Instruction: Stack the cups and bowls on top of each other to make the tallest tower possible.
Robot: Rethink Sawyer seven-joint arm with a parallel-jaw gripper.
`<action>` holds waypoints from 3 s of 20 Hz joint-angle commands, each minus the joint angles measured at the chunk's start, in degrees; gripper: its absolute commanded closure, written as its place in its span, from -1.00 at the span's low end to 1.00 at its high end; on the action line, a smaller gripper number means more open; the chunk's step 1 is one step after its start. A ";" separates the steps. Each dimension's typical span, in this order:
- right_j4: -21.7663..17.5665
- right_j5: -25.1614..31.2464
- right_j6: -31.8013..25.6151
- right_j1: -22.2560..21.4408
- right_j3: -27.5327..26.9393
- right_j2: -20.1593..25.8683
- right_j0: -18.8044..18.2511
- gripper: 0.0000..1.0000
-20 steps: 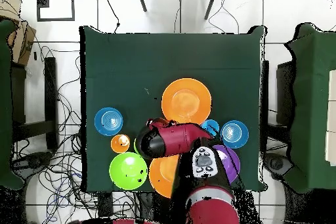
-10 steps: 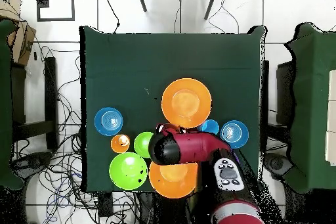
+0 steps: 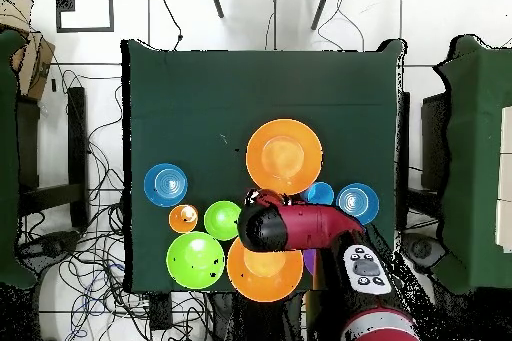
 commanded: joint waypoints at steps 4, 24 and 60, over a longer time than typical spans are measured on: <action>-1.21 -2.52 3.78 -1.18 4.41 7.16 0.97 -1.00; -3.05 -0.26 0.29 -7.66 12.68 11.32 -6.57 -1.00; -9.79 -1.33 -2.15 -1.79 8.96 13.81 -14.28 -1.00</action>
